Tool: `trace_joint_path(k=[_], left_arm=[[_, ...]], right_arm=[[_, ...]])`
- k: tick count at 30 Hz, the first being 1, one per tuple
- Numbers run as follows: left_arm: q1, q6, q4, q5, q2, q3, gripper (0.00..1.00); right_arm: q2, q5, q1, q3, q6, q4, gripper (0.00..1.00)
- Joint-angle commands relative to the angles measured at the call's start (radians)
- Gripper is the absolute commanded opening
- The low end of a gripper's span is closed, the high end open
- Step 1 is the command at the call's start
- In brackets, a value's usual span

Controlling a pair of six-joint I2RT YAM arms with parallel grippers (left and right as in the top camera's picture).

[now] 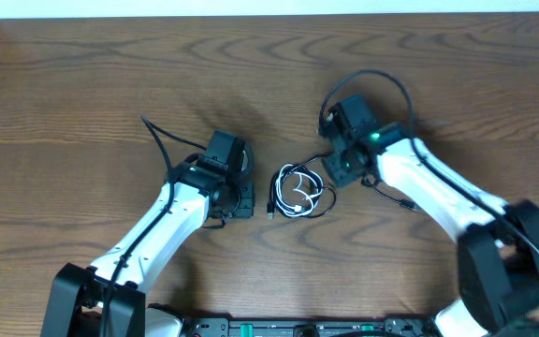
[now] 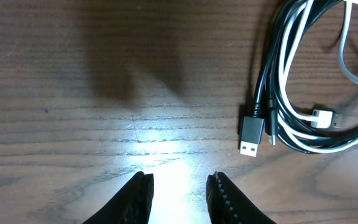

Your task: Untangle cables

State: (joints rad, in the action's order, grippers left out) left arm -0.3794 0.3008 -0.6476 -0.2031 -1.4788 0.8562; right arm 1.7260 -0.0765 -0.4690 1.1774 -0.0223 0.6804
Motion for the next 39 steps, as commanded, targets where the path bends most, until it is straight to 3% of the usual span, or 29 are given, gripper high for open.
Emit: trace_joint_path(k=[1, 3, 8, 12, 21, 24, 39], left_arm=[[0.005, 0.027, -0.001, 0.013, -0.02, 0.01, 0.33], [0.005, 0.027, 0.0, 0.013, -0.023, 0.01, 0.33], [0.005, 0.027, 0.01, 0.013, -0.025, 0.01, 0.33], [0.005, 0.027, 0.039, 0.013, -0.025, 0.009, 0.33], [0.005, 0.027, 0.039, 0.013, -0.025, 0.009, 0.33], [0.005, 0.027, 0.039, 0.013, -0.025, 0.009, 0.33], [0.005, 0.027, 0.039, 0.013, -0.025, 0.009, 0.33]], right_arm=[[-0.039, -0.2, 0.006, 0.018, 0.034, 0.024, 0.33], [-0.037, -0.225, 0.006, 0.017, 0.111, 0.05, 0.23], [-0.031, -0.276, -0.006, -0.008, 0.287, 0.089, 0.15], [-0.031, -0.274, -0.027, -0.051, 0.517, 0.093, 0.22], [-0.031, -0.252, -0.032, -0.083, 0.943, 0.036, 0.14], [-0.031, -0.208, -0.032, -0.083, 1.076, 0.028, 0.18], [-0.031, -0.099, -0.105, -0.089, 1.298, 0.011, 0.11]])
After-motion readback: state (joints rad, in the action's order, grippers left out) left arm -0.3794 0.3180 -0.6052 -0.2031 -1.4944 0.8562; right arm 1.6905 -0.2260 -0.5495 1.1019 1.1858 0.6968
